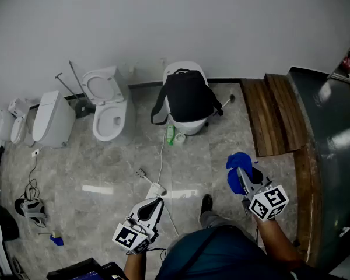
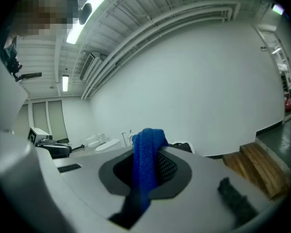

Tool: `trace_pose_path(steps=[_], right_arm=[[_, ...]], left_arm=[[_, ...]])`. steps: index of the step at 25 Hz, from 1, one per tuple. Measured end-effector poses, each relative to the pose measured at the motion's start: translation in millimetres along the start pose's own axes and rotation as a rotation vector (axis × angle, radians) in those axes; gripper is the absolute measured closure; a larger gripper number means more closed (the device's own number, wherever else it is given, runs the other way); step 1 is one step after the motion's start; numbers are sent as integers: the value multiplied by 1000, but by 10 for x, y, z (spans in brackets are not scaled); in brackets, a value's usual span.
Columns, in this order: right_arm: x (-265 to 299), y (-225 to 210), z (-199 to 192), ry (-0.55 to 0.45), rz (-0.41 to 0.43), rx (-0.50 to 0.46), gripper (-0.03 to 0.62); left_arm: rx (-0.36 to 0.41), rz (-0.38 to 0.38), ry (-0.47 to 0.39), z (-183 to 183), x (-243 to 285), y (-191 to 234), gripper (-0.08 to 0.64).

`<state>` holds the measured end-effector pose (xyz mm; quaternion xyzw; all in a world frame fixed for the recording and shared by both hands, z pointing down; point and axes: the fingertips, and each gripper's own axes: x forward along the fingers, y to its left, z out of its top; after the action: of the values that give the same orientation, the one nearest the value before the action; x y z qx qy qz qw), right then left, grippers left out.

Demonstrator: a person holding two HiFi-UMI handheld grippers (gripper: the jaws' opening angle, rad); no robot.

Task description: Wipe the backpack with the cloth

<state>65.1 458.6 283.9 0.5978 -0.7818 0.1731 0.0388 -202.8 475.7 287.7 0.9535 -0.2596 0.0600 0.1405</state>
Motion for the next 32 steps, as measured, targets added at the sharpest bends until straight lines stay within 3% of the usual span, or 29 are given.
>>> trace_pose_path(steps=[6, 9, 11, 13, 17, 21, 23, 25, 28, 32], right_arm=[[1375, -478, -227, 137, 99, 44, 561], [2099, -549, -565, 224, 133, 123, 561], [2643, -645, -837, 294, 137, 118, 561], [3147, -793, -1227, 383, 113, 144, 561], [3955, -1155, -1971, 489, -23, 400, 561], [4561, -1624, -2574, 635, -121, 423, 561], [4668, -1758, -2881, 682, -160, 501, 561], [4792, -1797, -3213, 749, -147, 532, 561], [5161, -1986, -3633, 853, -134, 502, 561], [5597, -1893, -4118, 892, -173, 609, 561]], left_arm=[[-69, 40, -60, 313, 670, 556, 555], [-81, 107, -14, 218, 799, 980, 555], [-99, 150, -5, 190, 904, 1386, 555], [-130, 174, -20, 208, 1001, 1770, 555], [-133, 170, 32, 368, 1238, 2548, 555], [-161, 150, 80, 645, 1633, 2975, 555], [-150, 173, 175, 563, 1662, 3075, 554], [-155, 231, 255, 443, 1624, 3237, 555], [-189, 331, 295, 296, 1752, 3583, 555], [-266, 385, 338, -10, 2020, 3767, 555]])
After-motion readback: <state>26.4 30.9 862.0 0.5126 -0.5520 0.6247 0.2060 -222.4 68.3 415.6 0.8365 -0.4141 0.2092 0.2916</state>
